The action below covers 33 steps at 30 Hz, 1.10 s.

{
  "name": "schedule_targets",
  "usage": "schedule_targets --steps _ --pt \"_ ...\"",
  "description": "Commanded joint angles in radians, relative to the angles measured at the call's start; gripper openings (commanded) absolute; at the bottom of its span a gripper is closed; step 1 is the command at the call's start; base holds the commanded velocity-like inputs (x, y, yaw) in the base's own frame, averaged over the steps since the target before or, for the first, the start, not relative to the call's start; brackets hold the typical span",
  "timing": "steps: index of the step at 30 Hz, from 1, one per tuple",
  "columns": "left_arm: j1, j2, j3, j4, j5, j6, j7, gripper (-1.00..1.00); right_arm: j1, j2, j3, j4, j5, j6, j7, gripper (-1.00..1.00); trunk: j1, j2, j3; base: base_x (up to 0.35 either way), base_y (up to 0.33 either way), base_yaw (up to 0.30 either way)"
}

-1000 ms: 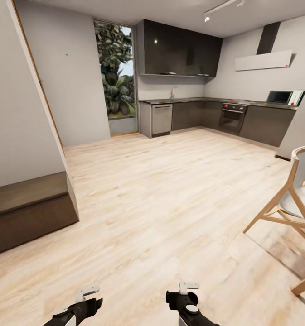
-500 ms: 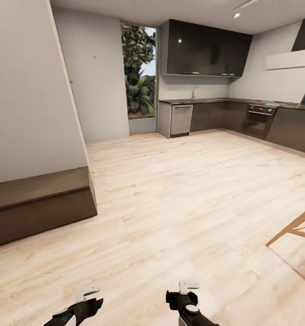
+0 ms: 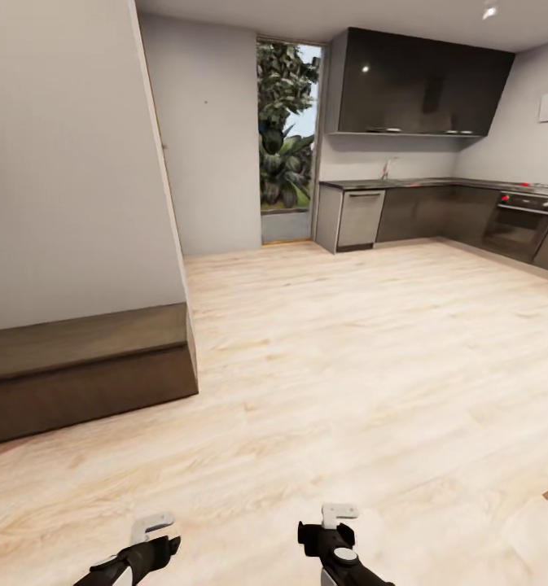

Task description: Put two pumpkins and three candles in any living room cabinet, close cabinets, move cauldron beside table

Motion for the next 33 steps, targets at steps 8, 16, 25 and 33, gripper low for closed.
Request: schedule_targets --steps 8,16,25,33 --pt "0.0 0.0 0.014 0.0 0.007 0.002 -0.006 1.0 -0.001 0.0 0.008 0.001 -0.011 -0.004 -0.005 1.0 0.0 0.0 -0.001 0.291 0.152 0.23" --pt "0.0 0.0 0.015 0.0 0.007 0.002 -0.005 1.0 -0.001 0.0 0.008 0.001 -0.011 -0.002 -0.005 1.0 0.0 0.0 -0.001 0.277 0.174 0.274" --pt "0.0 0.0 0.015 0.0 0.007 0.002 -0.005 1.0 -0.001 0.0 0.008 0.001 -0.011 -0.005 -0.001 1.0 0.0 0.0 -0.004 0.272 0.167 0.244" --pt "0.0 0.0 0.015 0.0 0.006 0.0 -0.005 1.0 -0.001 0.0 0.008 0.002 -0.011 -0.012 0.0 1.0 0.0 0.0 -0.005 0.331 0.005 0.024"
